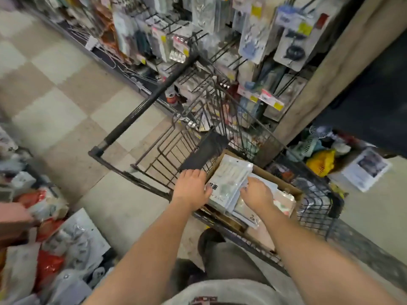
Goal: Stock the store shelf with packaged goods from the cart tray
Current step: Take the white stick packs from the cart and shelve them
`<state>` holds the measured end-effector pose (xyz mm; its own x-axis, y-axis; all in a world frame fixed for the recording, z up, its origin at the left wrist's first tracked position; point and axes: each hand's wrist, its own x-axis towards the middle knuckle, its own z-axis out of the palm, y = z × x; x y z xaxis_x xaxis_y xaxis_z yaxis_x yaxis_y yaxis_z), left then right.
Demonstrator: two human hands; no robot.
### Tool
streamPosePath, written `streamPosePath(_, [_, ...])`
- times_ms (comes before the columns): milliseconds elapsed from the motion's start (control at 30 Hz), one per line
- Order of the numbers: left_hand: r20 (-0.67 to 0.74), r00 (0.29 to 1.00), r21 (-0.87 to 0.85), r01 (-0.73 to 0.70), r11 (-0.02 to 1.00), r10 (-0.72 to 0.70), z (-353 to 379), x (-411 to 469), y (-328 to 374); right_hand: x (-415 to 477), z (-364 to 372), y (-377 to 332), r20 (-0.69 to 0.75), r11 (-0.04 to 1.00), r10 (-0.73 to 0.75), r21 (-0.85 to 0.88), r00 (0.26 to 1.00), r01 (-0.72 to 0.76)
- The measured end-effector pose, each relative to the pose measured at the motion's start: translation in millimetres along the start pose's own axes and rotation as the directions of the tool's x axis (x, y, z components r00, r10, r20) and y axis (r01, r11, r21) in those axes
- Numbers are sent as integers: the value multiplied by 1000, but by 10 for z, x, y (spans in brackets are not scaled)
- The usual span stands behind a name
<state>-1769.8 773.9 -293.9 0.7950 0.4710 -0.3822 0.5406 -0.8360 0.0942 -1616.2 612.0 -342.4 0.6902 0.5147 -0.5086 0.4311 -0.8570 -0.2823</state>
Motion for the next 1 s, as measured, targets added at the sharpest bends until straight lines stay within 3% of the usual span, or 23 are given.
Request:
streamPosePath(300, [140,976,91,-178,980,164,-21,458,-163,-20,103,-15,30,972,212,95,977,-214])
streamPosePath(600, [171,943,113,-308,945,287,-121,594,-420,-284,279,-200,20,897,409,173,912,-406])
streamPosePath(1000, [118,935,168,-352,921,336,-347,526,-592,-341,248,-515,-1,884,429,207,903,-419])
